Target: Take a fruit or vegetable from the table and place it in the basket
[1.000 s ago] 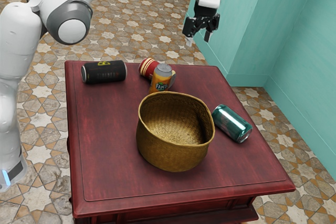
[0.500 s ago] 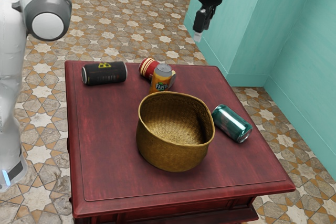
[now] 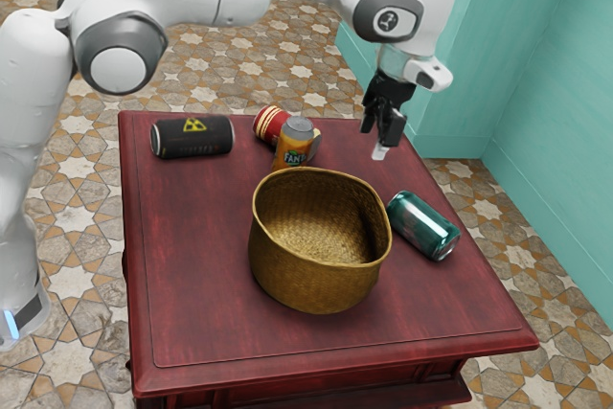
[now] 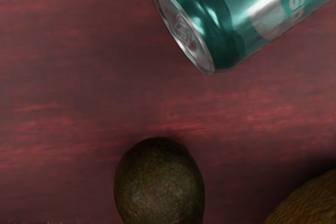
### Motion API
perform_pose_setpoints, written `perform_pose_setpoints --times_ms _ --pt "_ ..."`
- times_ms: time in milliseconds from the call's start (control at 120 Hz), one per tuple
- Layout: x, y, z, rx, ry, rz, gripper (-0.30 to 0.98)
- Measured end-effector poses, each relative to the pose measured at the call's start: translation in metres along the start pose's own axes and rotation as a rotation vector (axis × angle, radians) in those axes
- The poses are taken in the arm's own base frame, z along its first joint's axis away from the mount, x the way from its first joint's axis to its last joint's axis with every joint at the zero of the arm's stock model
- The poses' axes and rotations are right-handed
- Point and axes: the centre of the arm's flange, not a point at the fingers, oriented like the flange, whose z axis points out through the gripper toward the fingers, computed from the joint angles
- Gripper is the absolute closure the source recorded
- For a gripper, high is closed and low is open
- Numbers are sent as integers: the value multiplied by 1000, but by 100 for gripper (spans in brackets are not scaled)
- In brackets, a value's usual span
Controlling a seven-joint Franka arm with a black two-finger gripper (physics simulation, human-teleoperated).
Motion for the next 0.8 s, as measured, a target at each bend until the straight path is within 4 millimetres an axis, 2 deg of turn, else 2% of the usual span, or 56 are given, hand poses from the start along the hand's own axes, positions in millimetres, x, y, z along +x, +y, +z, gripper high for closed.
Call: perform_pose_setpoints --times_ms 100,217,608,800 --pt "-16 1 5 -19 12 -68 0" --pt "-21 4 12 -23 26 -131 0" --pt "-18 -4 55 -22 41 -295 0" --pt "-22 -5 66 -25 40 -342 0"
